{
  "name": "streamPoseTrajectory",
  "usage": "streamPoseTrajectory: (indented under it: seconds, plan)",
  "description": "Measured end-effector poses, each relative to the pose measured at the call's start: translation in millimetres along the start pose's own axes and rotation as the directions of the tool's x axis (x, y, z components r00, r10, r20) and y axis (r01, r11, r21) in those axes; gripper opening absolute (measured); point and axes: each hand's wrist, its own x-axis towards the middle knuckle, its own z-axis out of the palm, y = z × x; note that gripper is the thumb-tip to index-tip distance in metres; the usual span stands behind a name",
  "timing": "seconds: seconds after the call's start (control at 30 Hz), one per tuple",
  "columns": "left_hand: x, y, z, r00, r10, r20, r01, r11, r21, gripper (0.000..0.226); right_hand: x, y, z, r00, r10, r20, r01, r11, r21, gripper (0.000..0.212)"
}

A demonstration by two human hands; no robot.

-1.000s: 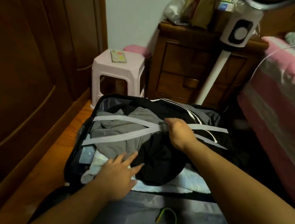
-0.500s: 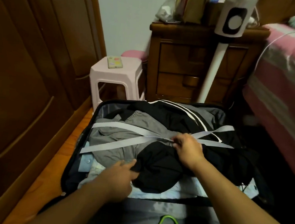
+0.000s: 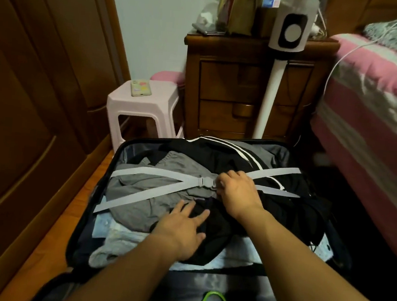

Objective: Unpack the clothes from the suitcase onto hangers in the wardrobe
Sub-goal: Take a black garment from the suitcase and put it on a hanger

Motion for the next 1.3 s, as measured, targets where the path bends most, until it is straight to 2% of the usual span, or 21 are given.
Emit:
streamPoseTrajectory:
  seconds: [0.07, 0.17, 0.27, 0.33, 0.43, 0.53, 0.6, 0.63, 0.7, 0.73, 0.8, 0.83, 0.87, 0.9, 0.93, 1.0, 1.03, 1.07, 1.13, 1.2, 1.3]
  plan:
    - [2, 5, 9, 0.998, -0.05, -0.025, 0.05, 0.999, -0.002, 0.065, 3, 4, 0, 0.994, 0.041, 0.1, -0.043, 0.999, 0.012, 0.03]
    - [1, 8, 13, 0.996, -0.057, -0.065, 0.057, 0.998, -0.002, 0.065, 9, 0, -3, 0.986, 0.06, 0.156, -0.072, 0.995, 0.074, 0.036]
    - [-1, 5, 14, 0.996, -0.054, -0.07, 0.054, 0.999, -0.009, 0.066, 15, -4, -1, 0.979, 0.069, 0.193, -0.078, 0.996, 0.037, 0.037]
    - [-1, 6, 10, 0.997, -0.058, -0.051, 0.058, 0.998, -0.015, 0.067, 15, -4, 2, 0.983, 0.06, 0.173, -0.056, 0.998, -0.032, 0.036]
    - [-1, 8, 3, 0.998, -0.059, -0.018, 0.059, 0.998, -0.007, 0.067, 15, -6, 0, 0.998, -0.001, 0.062, 0.008, 0.993, -0.114, 0.029]
    - [-1, 7, 0, 0.999, -0.052, 0.005, 0.052, 0.999, -0.011, 0.067, 19, -10, -9, 0.999, -0.034, 0.034, 0.037, 0.995, -0.088, 0.021]
    - [-1, 6, 0, 0.999, -0.042, 0.016, 0.042, 0.999, -0.007, 0.066, 21, -15, -23, 0.999, -0.02, 0.035, 0.019, 0.999, 0.033, 0.012]
    - [0, 5, 1, 0.999, -0.038, 0.011, 0.038, 0.999, 0.002, 0.066, 22, -19, -33, 0.999, 0.0, 0.043, -0.008, 0.984, 0.177, 0.008]
    - [1, 5, 2, 0.999, -0.032, -0.005, 0.032, 0.999, 0.033, 0.066, 22, -31, -57, 0.988, 0.013, 0.157, -0.096, 0.838, 0.537, 0.012]
    - [2, 5, 2, 0.999, -0.031, -0.01, 0.031, 0.998, 0.046, 0.066, 19, -37, -67, 0.973, -0.038, 0.226, -0.117, 0.764, 0.634, 0.014]
    - [0, 5, -7, 0.999, -0.024, 0.023, 0.022, 0.998, 0.055, 0.067, 6, -38, -71, 0.929, -0.139, 0.342, -0.131, 0.741, 0.659, 0.017]
    - [-4, 5, -12, 0.999, -0.008, 0.037, 0.006, 0.999, 0.05, 0.066, -4, -32, -61, 0.914, -0.129, 0.384, -0.16, 0.756, 0.635, 0.016]
    - [-10, 5, -17, 1.0, 0.014, 0.016, -0.015, 0.999, 0.029, 0.062, -16, -23, -48, 0.901, -0.092, 0.424, -0.214, 0.756, 0.619, 0.016]
    - [-18, 3, -22, 0.997, 0.034, -0.062, -0.035, 0.999, -0.004, 0.053, -30, -13, -33, 0.888, -0.049, 0.457, -0.29, 0.712, 0.639, 0.019]
    - [-27, -1, -26, 0.979, 0.045, -0.199, -0.051, 0.998, -0.028, 0.041, -43, -5, -20, 0.874, -0.022, 0.486, -0.368, 0.624, 0.69, 0.021]
    - [-38, -11, -36, 0.872, 0.045, -0.488, -0.083, 0.995, -0.058, 0.024, -54, 2, -5, 0.87, -0.012, 0.492, -0.423, 0.495, 0.759, 0.021]
    - [-37, -18, -42, 0.823, 0.042, -0.566, -0.109, 0.99, -0.085, 0.019, -53, 3, -2, 0.874, -0.022, 0.486, -0.42, 0.47, 0.776, 0.02]
    - [-30, -25, -48, 0.81, 0.05, -0.584, -0.144, 0.983, -0.115, 0.02, -51, 3, -1, 0.874, -0.045, 0.483, -0.419, 0.434, 0.798, 0.02]
    - [-11, -32, -62, 0.885, 0.1, -0.456, -0.18, 0.974, -0.137, 0.036, -48, 1, -3, 0.877, -0.074, 0.475, -0.416, 0.378, 0.827, 0.02]
    - [7, -29, -70, 0.952, 0.155, -0.263, -0.176, 0.982, -0.06, 0.043, -49, 2, 1, 0.874, -0.089, 0.478, -0.424, 0.341, 0.839, 0.021]
    - [23, -19, -75, 0.962, 0.232, -0.14, -0.217, 0.969, 0.117, 0.032, -50, 4, 5, 0.872, -0.095, 0.481, -0.428, 0.332, 0.841, 0.023]
